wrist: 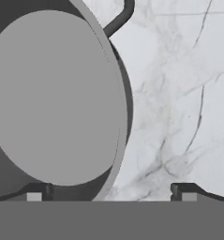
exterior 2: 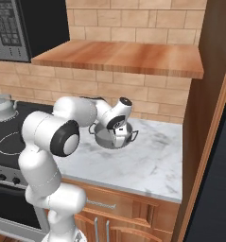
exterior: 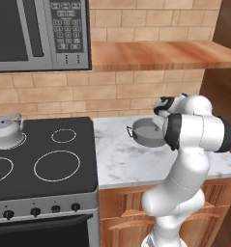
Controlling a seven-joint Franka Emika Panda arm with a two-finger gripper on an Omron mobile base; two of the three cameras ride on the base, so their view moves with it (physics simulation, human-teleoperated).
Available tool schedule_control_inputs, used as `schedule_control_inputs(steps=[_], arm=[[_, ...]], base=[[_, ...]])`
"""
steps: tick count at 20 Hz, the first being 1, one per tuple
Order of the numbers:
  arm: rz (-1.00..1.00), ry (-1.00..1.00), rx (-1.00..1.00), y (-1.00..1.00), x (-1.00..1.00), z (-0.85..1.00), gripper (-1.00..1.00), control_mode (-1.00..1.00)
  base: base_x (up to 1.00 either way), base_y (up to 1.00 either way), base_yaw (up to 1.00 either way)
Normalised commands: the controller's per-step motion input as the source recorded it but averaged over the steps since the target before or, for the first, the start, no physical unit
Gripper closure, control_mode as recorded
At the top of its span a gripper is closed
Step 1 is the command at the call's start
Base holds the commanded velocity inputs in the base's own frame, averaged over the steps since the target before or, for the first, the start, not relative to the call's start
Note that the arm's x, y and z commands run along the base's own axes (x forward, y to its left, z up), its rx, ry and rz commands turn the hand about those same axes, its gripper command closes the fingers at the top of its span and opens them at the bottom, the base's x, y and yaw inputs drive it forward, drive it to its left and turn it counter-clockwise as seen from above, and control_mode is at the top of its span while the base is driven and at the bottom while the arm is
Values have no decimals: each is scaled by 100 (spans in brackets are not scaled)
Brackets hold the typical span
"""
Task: Pick the kettle from the cabinet and place it on a stove burner. Then pick the pot from the counter and place it on another stove burner. Finally, turn both burners on.
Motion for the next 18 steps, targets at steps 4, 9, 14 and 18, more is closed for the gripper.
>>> schedule_control_inputs(steps=[4, 9, 14, 18], arm=[[0, 0, -4, 0, 18, -20, -100, -100], [0, 0, -4, 0, 13, -18, -100, -100], [0, 0, 0, 0, 0, -12, -100, -100], [0, 0, 0, 0, 0, -19, -100, -100]], base=[[0, 0, 0], [0, 0, 0], [0, 0, 0], [0, 0, 0]])
